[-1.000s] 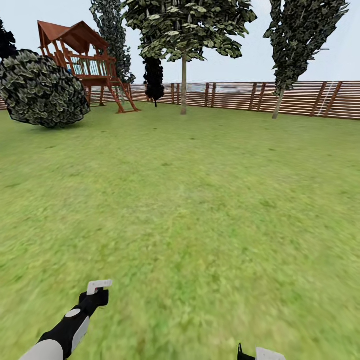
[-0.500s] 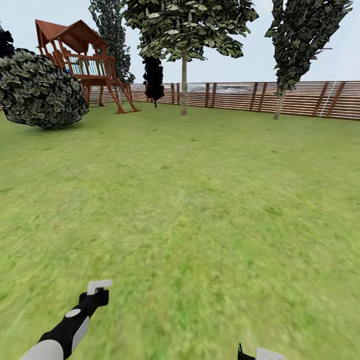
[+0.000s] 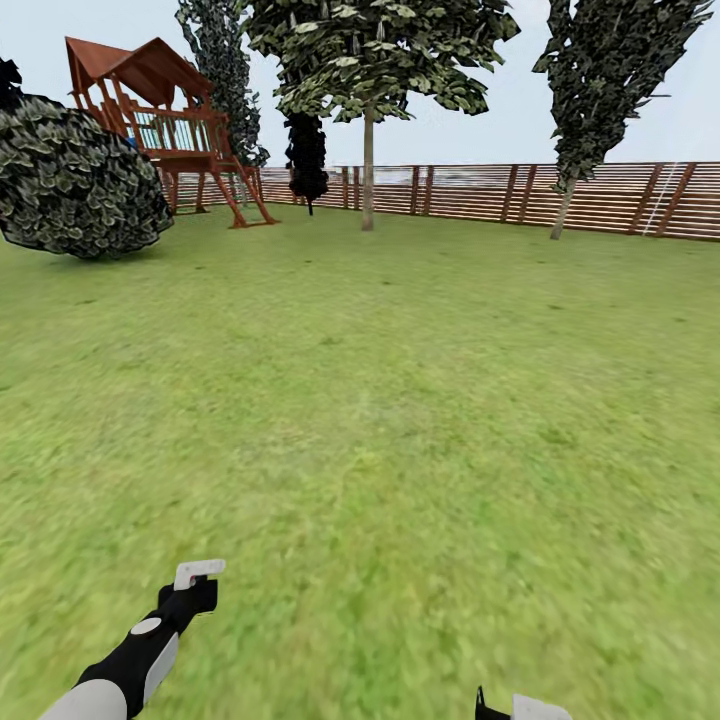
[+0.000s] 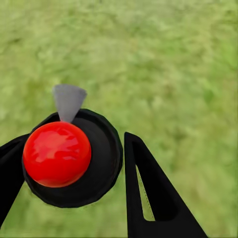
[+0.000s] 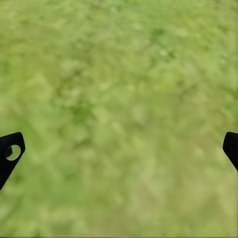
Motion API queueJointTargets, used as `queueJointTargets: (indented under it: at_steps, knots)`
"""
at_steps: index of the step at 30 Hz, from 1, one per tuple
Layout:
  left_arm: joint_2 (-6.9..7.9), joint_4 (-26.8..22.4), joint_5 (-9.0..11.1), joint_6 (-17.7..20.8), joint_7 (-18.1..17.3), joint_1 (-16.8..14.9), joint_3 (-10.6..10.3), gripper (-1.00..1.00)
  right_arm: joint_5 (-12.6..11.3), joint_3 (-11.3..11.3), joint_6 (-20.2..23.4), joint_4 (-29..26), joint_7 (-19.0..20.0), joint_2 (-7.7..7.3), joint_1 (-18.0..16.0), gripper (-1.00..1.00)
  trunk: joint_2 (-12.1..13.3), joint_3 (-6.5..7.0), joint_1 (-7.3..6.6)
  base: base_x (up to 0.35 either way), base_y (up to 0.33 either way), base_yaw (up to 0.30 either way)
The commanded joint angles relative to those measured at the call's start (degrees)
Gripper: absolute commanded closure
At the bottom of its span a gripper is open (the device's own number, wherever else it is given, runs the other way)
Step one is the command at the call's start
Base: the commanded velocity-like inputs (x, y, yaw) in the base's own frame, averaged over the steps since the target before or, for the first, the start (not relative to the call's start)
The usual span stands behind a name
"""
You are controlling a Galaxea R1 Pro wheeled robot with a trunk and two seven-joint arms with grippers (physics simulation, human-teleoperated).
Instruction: In the garden, pick up the pesticide atomizer on the floor and spray pesticide onto both trees until each tree trunk is fully covered.
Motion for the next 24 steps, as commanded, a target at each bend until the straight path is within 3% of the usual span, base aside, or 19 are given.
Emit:
queueJointTargets:
  at_steps: [1, 24]
  knots:
    - [0.0, -0.01, 0.01, -0.03, 0.01, 0.0, 0.0, 1.0, 0.0, 0.0, 0.0, 0.0, 0.0, 0.0, 0.0, -1.0, 0.0, 0.0, 0.0, 0.34, 0.0, 0.0]
    - [0.0, -0.01, 0.03, -0.05, 0.01, 0.0, 0.0, 1.0, 0.0, 0.0, 0.0, 0.0, 0.0, 0.0, -0.01, -1.0, 0.0, 0.0, 0.0, 0.34, 0.0, 0.0]
